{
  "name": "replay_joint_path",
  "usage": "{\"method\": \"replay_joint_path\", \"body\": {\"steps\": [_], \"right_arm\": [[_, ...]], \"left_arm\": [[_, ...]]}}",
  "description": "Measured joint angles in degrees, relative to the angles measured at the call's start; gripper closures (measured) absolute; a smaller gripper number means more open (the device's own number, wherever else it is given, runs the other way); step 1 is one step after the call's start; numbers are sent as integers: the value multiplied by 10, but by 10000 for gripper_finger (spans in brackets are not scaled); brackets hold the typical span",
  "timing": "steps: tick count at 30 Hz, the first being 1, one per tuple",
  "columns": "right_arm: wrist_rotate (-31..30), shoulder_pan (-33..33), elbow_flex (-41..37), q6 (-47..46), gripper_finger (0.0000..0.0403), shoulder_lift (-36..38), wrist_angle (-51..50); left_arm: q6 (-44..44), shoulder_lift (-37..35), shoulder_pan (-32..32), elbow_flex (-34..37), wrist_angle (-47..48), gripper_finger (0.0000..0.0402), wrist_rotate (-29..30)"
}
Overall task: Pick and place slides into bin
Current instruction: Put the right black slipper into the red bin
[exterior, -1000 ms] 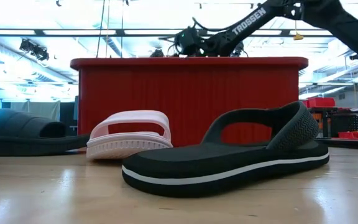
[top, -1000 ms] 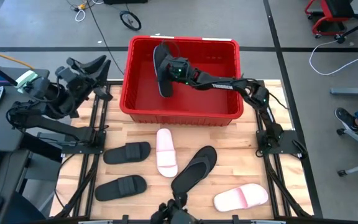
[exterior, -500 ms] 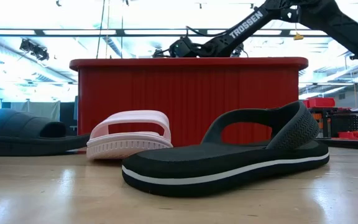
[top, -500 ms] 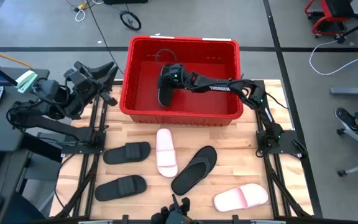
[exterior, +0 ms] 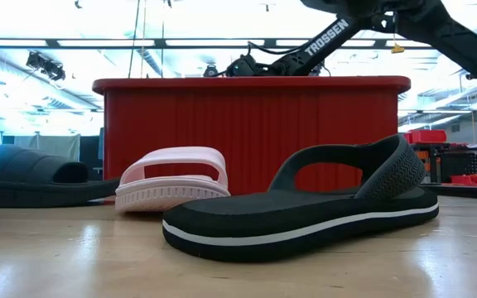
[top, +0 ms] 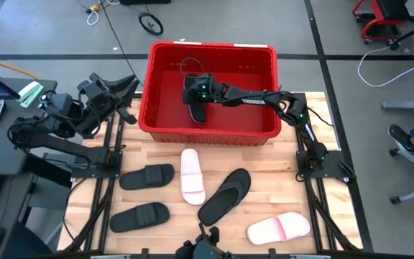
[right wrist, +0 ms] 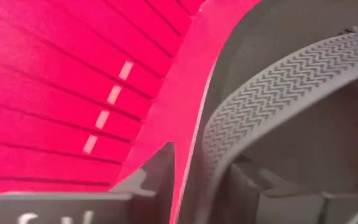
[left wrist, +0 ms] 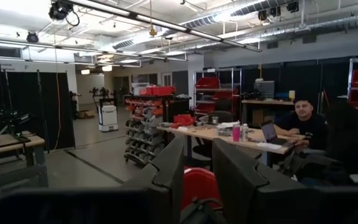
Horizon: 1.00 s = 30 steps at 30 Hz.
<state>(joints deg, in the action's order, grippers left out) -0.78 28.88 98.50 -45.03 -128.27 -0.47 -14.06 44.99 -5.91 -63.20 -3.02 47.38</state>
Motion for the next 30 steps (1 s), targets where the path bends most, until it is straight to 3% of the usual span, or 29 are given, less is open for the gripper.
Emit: {"method": "replay_joint_path", "body": {"steps": [5, 10, 14, 19, 28, 30], "right_arm": [[60, -1, 0, -15, 254, 0, 36], [68, -7, 5, -10, 233, 1, 47], [65, -7, 10, 59, 221, 1, 48], [78, -4, 10, 55, 207, 1, -24], [77, -23, 9, 49, 213, 20, -12], [82, -24, 9, 54, 219, 45, -2]], "left_arm": [[0, 0, 0, 0, 4, 322, 0], [5, 0, 0, 0, 5, 324, 0], [34, 0, 0, 0, 20, 322, 0], [77, 0, 0, 0, 60, 327, 0], [149, 0, 0, 0, 164, 335, 3], [158, 0, 4, 0, 199, 336, 32]]}}
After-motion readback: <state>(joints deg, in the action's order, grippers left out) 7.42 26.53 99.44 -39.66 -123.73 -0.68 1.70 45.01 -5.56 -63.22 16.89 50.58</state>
